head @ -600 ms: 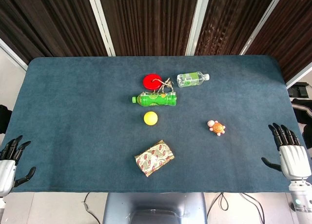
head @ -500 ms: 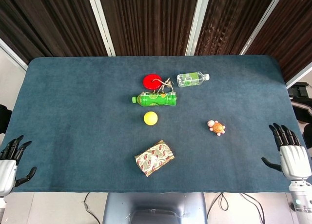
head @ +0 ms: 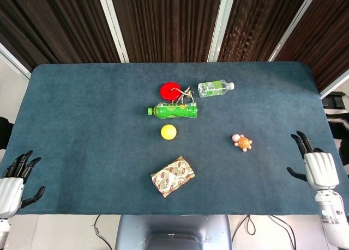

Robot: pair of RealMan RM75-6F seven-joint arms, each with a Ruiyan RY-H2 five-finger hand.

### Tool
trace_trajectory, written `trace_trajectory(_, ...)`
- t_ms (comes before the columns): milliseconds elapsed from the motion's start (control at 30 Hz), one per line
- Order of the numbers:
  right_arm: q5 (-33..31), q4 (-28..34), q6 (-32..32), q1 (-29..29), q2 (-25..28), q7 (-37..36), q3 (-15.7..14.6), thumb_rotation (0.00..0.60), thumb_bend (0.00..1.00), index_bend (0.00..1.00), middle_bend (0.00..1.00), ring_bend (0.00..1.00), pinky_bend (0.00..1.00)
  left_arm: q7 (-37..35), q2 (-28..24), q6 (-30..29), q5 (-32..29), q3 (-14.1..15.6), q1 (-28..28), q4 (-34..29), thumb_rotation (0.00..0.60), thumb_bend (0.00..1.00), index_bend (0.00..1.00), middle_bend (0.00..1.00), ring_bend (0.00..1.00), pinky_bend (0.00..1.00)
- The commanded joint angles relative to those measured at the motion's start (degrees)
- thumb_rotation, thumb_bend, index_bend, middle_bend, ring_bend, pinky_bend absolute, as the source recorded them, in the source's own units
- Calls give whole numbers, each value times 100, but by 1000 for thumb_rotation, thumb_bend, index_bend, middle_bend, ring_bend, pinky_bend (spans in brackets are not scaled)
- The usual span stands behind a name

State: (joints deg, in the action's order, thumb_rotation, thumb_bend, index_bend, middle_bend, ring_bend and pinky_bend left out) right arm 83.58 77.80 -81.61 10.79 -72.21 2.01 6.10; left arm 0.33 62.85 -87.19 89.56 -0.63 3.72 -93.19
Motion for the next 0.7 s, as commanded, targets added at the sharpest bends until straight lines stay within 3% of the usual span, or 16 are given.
trace_trajectory(33, -114, -528, 428, 476, -421, 126, 289, 600, 112, 427, 336, 878, 894, -48, -11, -55, 11, 0, -29, 22, 600, 293, 162, 0, 24, 208)
trace_trajectory(333, -477, -1881, 1635, 1375, -1495, -284, 530, 600, 175, 500, 383, 916, 937, -178, -73, -89, -28, 22, -90, 16, 600, 293, 161, 0, 24, 210)
trace_trajectory(700, -422, -3204, 2073, 1879, -2519, -872, 452, 600, 180, 545, 387, 918, 940, -306, -103, -39, -42, 15, -70, 46, 600, 292, 162, 0, 25, 210)
